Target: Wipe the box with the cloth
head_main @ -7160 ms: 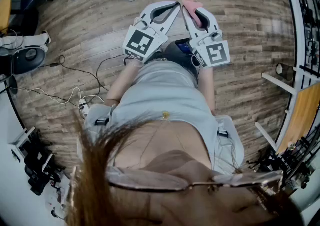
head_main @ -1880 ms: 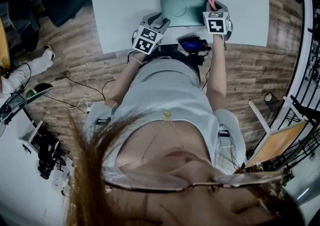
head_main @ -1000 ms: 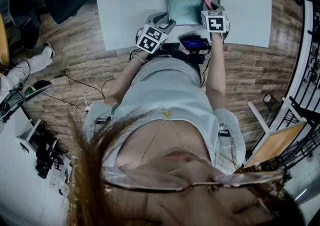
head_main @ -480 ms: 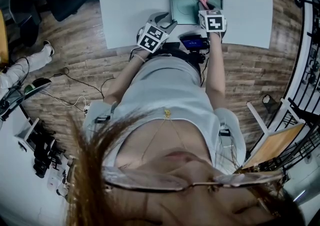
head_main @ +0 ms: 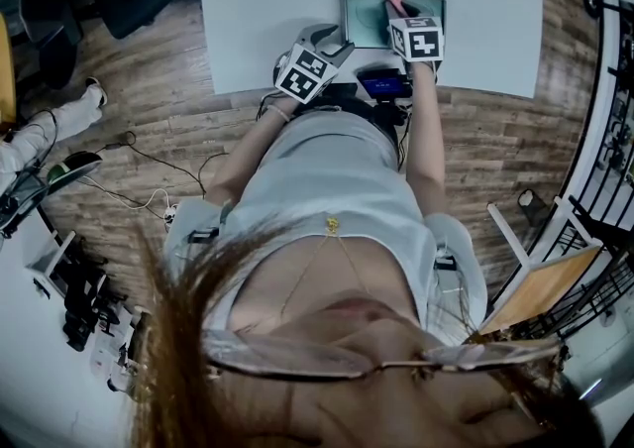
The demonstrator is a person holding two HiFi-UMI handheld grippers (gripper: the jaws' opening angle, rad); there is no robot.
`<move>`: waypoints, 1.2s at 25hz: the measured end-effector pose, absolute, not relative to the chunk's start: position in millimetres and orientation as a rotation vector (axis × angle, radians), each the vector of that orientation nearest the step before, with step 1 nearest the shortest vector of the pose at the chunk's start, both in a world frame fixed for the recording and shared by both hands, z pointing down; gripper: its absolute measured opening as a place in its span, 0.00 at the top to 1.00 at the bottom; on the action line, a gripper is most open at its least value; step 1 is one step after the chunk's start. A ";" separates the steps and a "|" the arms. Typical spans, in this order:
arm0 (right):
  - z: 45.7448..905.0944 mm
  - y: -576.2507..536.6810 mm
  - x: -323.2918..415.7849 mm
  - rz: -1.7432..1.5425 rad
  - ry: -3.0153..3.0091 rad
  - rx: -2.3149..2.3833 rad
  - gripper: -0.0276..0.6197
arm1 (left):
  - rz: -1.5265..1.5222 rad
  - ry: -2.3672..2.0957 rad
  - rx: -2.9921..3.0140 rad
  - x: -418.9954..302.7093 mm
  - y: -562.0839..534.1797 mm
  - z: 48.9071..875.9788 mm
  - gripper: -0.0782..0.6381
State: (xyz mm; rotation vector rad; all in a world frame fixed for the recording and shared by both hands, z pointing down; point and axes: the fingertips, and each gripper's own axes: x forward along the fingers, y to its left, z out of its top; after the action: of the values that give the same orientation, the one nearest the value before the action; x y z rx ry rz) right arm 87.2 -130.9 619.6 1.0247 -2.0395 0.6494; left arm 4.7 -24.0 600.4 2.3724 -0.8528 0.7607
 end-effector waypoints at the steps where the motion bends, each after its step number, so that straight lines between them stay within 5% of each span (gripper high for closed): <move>1: 619.4 -130.4 85.5 0.653 -2.043 1.022 0.90 | 0.761 -0.851 2.373 4.6 -23.4 600.2 0.61; 30: 619.4 -112.9 17.0 0.641 -2.109 0.842 0.90 | 0.749 -0.838 2.379 2.9 -26.3 598.7 0.61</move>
State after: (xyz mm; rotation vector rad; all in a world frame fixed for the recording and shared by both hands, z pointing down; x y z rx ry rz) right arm 17.0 -112.9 619.4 0.8422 -2.1086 0.6406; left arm 2.9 -26.3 598.7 2.3787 -0.8384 0.7494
